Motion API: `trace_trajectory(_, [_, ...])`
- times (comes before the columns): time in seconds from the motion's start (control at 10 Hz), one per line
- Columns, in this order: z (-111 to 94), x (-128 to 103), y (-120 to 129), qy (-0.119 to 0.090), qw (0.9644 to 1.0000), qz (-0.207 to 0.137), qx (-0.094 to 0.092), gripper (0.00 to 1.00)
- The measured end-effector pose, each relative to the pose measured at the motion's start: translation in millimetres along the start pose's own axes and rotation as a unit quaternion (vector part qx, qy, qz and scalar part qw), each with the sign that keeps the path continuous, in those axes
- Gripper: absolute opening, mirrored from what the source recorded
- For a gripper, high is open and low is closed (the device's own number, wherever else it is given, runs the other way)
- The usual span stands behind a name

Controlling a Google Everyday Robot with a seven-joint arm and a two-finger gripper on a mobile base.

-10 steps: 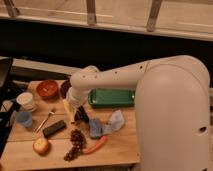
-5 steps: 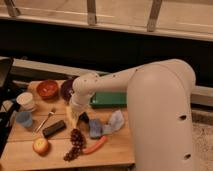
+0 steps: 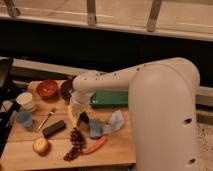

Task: Place banana in metal cup

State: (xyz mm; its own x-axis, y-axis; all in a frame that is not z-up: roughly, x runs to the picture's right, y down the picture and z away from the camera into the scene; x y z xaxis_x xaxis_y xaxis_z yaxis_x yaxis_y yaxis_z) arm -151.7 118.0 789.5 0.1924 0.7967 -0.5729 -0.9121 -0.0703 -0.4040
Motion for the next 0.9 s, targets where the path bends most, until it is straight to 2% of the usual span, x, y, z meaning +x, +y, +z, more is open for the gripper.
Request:
trace_trajectory(0.2, [-5,-3,5,-0.003,1.0,-0.005,0.003,0.8])
trace_trajectory(0.6, [3,-4,4,0.002,1.0,-0.007,0.003,0.8])
trace_trajectory(0.8, [-13,-4,-6,-0.008,0.9997,0.004,0.022,0.8])
trace_trajectory(0.9, [-29,-2,-19,-0.018,0.999,0.014,0.037,0.8])
